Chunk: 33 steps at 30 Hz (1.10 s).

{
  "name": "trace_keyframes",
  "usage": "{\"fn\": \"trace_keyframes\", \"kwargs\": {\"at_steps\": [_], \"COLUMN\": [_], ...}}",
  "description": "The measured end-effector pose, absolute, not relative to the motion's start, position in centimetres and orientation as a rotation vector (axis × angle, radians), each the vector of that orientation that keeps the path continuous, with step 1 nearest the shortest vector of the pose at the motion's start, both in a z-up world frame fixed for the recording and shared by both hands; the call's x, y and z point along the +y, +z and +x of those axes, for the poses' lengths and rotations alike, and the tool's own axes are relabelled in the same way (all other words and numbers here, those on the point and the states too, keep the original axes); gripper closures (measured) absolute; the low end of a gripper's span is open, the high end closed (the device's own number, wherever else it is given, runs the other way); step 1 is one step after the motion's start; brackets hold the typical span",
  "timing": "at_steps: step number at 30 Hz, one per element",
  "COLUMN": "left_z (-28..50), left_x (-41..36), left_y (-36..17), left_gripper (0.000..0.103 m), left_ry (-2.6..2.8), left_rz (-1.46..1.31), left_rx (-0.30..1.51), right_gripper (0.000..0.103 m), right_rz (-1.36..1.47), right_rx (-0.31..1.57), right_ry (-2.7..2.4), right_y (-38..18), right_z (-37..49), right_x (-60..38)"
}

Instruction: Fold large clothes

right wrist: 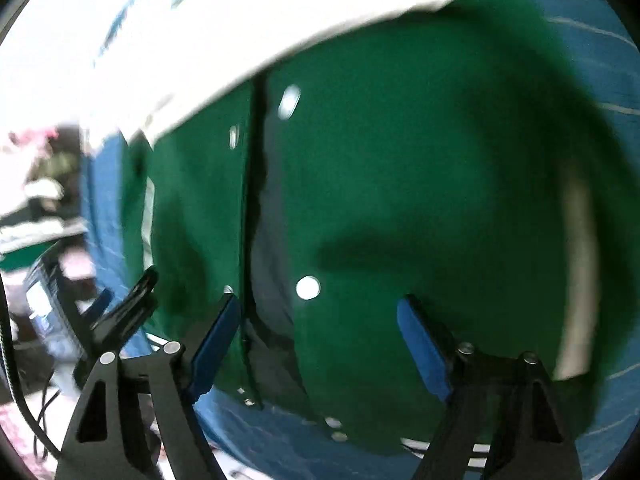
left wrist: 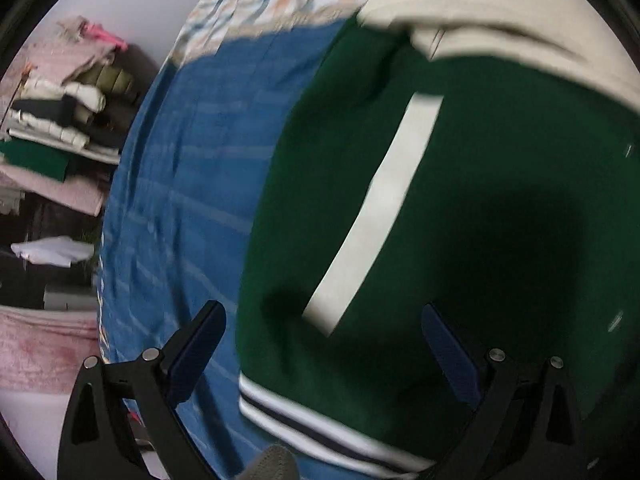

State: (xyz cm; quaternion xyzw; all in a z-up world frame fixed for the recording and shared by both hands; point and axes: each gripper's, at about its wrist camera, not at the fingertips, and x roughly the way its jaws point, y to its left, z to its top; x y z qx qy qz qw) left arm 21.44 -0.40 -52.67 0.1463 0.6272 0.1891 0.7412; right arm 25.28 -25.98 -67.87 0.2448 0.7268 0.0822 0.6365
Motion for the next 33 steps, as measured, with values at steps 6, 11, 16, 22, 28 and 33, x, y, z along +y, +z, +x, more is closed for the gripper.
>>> {"fn": "trace_keyframes", "kwargs": {"at_steps": [6, 11, 16, 22, 28, 33], "left_z": [18.2, 16.6, 16.4, 18.2, 21.2, 21.8], "left_x": [0.7, 1.4, 4.4, 10.3, 11.4, 7.2], "left_y": [-52.1, -50.0, -48.3, -48.5, -52.9, -55.0], "left_gripper": [0.003, 0.003, 0.003, 0.003, 0.004, 0.006], "left_ry": [0.387, 0.336, 0.302, 0.235, 0.065, -0.057], "left_rz": [0.220, 0.159, 0.120, -0.045, -0.167, -0.071], "left_rx": [1.405, 1.417, 1.405, 1.353, 1.408, 1.413], "right_gripper": [0.088, 0.091, 0.085, 0.036, 0.035, 0.035], "right_rz": [0.334, 0.390, 0.315, 0.637, 0.741, 0.755], "right_rx": [1.652, 1.565, 1.681, 1.631, 1.529, 1.485], "right_ry": [-0.065, -0.044, 0.010, 0.093, -0.131, -0.272], "right_y": [-69.4, -65.5, -68.4, -66.4, -62.9, -64.1], "right_z": [24.5, 23.2, 24.3, 21.7, 14.0, 10.8], "right_x": [-22.2, -21.4, -19.4, -27.4, -37.5, -41.3]}}
